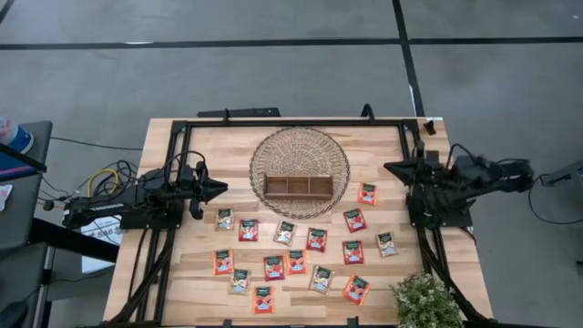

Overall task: Pick & Place Tea
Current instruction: Put the orange tea bag into the right section of the wooden organizer

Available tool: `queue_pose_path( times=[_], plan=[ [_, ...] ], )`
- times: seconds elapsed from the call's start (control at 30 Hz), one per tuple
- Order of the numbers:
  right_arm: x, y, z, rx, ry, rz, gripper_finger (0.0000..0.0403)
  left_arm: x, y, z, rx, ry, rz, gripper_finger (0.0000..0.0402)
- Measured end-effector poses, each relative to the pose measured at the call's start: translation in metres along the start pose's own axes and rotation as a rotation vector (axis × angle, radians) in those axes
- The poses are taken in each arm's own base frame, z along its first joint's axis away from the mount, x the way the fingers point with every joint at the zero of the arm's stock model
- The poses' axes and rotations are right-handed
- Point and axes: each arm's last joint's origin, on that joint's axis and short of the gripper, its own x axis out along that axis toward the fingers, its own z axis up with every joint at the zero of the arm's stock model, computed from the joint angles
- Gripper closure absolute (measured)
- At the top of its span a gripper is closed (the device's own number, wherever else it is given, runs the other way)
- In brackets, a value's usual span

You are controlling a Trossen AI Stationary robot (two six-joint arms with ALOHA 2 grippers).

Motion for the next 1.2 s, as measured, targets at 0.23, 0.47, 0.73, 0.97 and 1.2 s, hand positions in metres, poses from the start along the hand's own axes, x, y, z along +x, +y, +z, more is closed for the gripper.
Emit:
queue_pose_path(
  times=[0.23, 0.47, 0.73, 0.97, 1.2],
  plan=[
    [0.017, 0.011, 0.027, -0.167, 0.572, -0.121, 0.0403, 0.0, 0.0, 0.0, 0.0, 0.0, -0.001, 0.0351],
    [0.044, 0.021, 0.022, -0.315, 0.946, -0.188, 0.0403, 0.0, 0.0, 0.0, 0.0, 0.0, 0.0, 0.0351],
    [0.088, 0.015, -0.002, -0.302, 1.232, -0.19, 0.0346, 0.0, 0.0, 0.0, 0.0, 0.0, -0.001, 0.0351],
    [0.113, -0.012, -0.007, -0.351, 1.273, -0.177, 0.0225, 0.0, 0.0, 0.0, 0.0, 0.0, -0.001, 0.0351],
    [0.118, -0.041, -0.025, -0.205, 1.233, -0.065, 0.0142, 0.0, 0.0, 0.0, 0.0, -0.001, -0.001, 0.0351]
  ],
)
